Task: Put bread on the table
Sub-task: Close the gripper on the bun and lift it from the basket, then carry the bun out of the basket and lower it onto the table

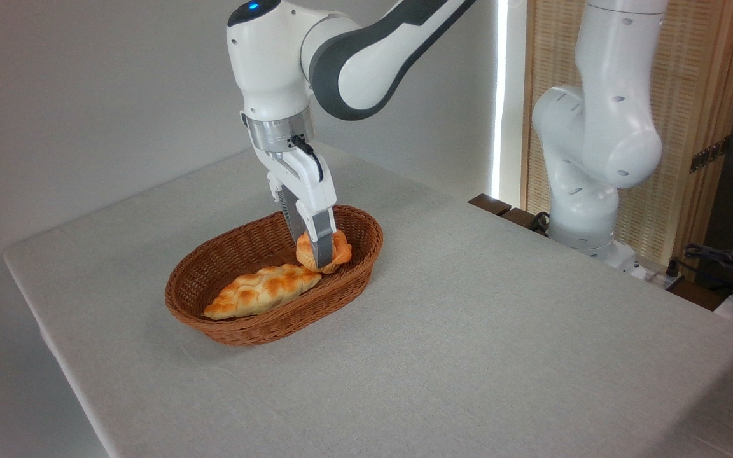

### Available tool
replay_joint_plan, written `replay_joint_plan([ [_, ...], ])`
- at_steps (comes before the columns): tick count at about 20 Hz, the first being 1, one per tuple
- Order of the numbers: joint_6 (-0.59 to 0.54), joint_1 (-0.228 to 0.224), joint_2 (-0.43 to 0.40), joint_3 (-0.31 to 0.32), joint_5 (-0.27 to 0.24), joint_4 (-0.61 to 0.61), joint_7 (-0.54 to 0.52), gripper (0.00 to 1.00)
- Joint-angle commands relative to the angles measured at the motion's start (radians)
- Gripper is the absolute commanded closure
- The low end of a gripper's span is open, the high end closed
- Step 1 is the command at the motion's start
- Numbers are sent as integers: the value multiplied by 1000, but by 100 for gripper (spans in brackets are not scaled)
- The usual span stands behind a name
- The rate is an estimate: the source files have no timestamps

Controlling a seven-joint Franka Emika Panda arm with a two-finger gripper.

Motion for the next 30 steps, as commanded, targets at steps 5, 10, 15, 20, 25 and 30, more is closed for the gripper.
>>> replay_joint_plan([
  [5,5,-4,-20,4,54,-9,-2,68],
  [10,-56,-4,-20,4,55,15,-2,69],
  [15,-131,2,-19,18,72,109,-3,73],
  [20,-191,10,-17,111,146,245,-2,71],
  [25,-139,10,26,267,305,252,170,66],
  [30,-41,10,122,344,347,243,213,36],
])
